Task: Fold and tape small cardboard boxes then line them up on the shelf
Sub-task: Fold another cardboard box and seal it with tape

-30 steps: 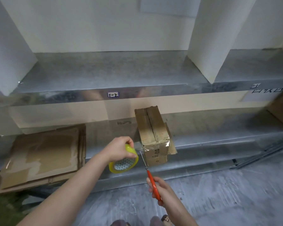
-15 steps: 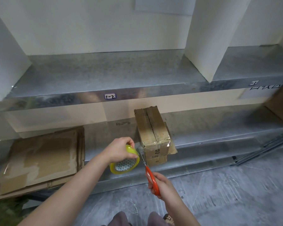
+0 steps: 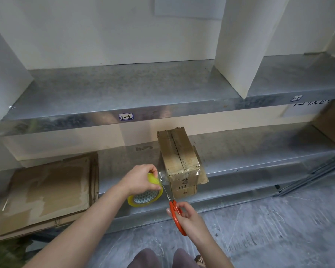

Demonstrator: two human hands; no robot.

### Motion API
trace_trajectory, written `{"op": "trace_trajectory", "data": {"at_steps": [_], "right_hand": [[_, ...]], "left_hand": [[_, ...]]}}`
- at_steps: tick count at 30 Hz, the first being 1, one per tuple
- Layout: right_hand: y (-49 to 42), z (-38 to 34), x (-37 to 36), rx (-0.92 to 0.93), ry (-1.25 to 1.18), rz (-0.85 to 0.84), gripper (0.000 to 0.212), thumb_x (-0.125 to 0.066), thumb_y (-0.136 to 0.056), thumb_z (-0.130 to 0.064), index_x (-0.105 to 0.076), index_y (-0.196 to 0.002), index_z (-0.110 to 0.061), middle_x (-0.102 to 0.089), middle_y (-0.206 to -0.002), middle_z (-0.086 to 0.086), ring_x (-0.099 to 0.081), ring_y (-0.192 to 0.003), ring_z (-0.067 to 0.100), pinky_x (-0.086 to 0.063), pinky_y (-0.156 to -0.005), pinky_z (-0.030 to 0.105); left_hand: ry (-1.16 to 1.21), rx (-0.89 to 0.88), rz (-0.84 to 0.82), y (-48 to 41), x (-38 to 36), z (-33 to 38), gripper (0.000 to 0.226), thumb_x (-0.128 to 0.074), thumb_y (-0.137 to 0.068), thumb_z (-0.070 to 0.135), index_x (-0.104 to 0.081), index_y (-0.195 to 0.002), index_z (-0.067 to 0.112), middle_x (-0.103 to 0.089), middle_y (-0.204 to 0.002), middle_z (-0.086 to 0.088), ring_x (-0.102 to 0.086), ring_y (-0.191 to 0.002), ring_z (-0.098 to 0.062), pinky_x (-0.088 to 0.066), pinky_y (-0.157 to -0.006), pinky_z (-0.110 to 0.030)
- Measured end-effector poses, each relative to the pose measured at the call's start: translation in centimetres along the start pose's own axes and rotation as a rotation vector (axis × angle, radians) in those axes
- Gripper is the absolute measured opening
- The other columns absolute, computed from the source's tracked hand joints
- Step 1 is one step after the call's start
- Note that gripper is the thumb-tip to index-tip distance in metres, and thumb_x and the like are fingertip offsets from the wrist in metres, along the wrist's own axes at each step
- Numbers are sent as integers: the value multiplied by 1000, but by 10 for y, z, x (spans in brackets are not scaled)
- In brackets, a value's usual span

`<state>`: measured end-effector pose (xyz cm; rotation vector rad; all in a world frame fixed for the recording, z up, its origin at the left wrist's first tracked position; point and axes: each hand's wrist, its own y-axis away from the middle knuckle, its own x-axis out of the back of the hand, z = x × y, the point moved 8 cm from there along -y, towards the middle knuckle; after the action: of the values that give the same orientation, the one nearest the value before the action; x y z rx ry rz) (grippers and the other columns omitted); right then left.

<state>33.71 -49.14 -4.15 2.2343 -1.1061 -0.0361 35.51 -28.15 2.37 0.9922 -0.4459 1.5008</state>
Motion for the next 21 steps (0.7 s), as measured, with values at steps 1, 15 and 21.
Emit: {"op": "trace_trajectory", "data": {"at_steps": [1,15,21], "right_hand": [[0,0,0,1,23,-8,36,-68,-79,-62,-60,-94,-30,-57,-59,-11,-52,-55,1,-40,-60,21],[16,-5,116,360,945,553,46,-64,-75,-62,-56,-115,-40,-56,-107,-13,-54,-104,14,-31,-79,35],[-15,4,190,439,1011,715,48,-83,-65,-44,-65,-106,-28,-60,-93,-3,-58,-93,26,-35,-73,40]], "left_hand": [[0,5,7,0,1,0,39,-82,-67,48,-55,-89,32,-55,-96,15,-51,-91,-10,-40,-70,-26],[-9,27,39,3,-4,-8,37,-81,-70,47,-53,-87,31,-53,-93,17,-48,-90,-9,-34,-66,-24],[7,67,62,0,-5,-10,38,-81,-67,50,-51,-84,34,-55,-93,17,-49,-86,-4,-33,-63,-15]]}}
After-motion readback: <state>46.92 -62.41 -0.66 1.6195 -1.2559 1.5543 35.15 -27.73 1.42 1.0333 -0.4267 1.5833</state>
